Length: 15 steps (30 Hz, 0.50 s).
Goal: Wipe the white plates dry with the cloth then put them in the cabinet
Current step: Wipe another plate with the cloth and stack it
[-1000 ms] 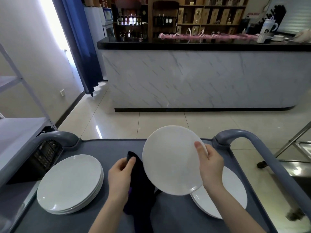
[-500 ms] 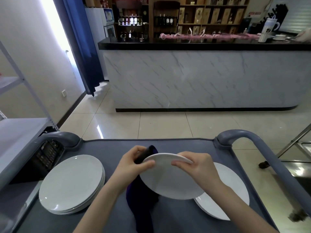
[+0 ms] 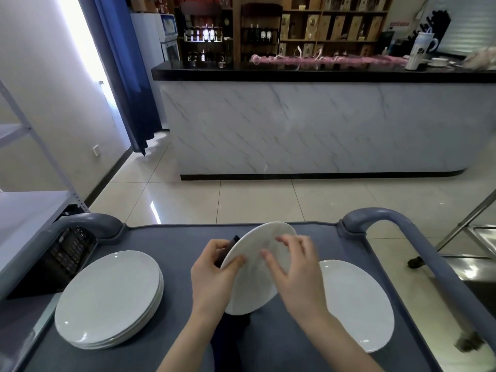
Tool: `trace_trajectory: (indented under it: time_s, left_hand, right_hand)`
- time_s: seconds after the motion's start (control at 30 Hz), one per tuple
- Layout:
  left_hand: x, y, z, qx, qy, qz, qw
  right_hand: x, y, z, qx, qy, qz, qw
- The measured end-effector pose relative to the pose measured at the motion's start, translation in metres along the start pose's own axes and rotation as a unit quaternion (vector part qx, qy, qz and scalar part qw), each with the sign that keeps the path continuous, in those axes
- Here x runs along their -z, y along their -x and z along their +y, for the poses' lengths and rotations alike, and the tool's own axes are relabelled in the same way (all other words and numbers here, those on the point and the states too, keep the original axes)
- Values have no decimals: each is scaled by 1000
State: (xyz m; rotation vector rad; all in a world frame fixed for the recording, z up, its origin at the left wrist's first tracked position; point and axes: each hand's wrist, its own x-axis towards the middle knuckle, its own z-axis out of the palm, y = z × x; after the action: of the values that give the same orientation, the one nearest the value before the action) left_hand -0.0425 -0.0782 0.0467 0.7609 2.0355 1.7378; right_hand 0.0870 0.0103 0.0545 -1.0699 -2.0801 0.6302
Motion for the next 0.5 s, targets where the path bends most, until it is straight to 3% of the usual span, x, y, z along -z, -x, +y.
trace_trajectory:
  time_s: [0.07, 0.23, 0.5]
  left_hand:
    - [-4, 3, 1, -7, -11, 0, 1000]
    - [-14, 16, 0, -39, -15, -3, 999]
    - [-18, 33, 1, -37, -27, -128, 991]
  right_hand:
    - [-6, 8, -6, -36, -58, -57, 996]
    - [-15, 11, -25, -125, -161, -100, 974]
    - [-15, 4, -27, -223, -306, -68, 923]
